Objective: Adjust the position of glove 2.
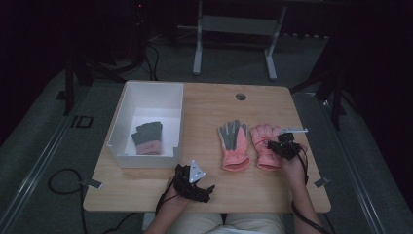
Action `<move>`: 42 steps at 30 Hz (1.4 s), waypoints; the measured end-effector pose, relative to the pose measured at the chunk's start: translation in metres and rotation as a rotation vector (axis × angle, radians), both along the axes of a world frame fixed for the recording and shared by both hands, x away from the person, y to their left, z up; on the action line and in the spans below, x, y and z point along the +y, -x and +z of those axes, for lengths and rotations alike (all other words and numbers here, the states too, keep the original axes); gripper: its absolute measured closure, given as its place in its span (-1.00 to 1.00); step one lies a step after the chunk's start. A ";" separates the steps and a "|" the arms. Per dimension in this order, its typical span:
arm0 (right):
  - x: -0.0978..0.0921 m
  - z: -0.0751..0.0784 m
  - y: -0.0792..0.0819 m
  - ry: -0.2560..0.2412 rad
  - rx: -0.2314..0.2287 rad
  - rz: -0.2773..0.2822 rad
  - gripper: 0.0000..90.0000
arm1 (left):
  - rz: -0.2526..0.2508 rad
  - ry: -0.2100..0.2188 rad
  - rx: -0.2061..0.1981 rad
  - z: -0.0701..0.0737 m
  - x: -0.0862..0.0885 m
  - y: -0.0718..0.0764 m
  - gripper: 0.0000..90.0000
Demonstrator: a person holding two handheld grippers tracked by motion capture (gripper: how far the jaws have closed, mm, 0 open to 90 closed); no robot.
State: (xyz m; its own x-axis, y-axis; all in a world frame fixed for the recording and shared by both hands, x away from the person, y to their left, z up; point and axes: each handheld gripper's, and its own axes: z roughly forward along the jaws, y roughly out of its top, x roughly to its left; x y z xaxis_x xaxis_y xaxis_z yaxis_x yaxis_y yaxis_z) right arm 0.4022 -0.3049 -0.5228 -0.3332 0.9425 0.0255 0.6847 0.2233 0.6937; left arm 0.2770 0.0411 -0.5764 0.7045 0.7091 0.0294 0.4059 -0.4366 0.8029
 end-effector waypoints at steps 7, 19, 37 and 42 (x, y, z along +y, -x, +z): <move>0.000 0.035 0.010 -0.042 -0.074 -0.051 0.96 | -0.003 -0.001 0.001 0.000 0.000 0.000 -0.99; 0.031 0.103 0.026 -0.046 -0.198 -0.017 0.96 | 0.000 0.000 -0.001 0.000 0.000 0.000 -0.99; 0.107 0.119 0.040 -0.062 -0.205 0.046 0.96 | -0.004 0.009 -0.007 0.001 0.002 0.000 -0.99; 0.119 0.104 0.040 -0.048 -0.166 0.043 0.96 | -0.003 0.014 -0.005 0.002 0.002 0.000 -0.99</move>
State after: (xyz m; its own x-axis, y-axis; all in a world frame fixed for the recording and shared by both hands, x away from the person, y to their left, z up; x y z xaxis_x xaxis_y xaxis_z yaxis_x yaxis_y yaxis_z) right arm 0.3621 -0.1863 -0.4186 -0.3766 0.9263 0.0118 0.5505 0.2136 0.8071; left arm 0.2768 0.0435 -0.5748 0.7066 0.7072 0.0234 0.4002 -0.4267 0.8110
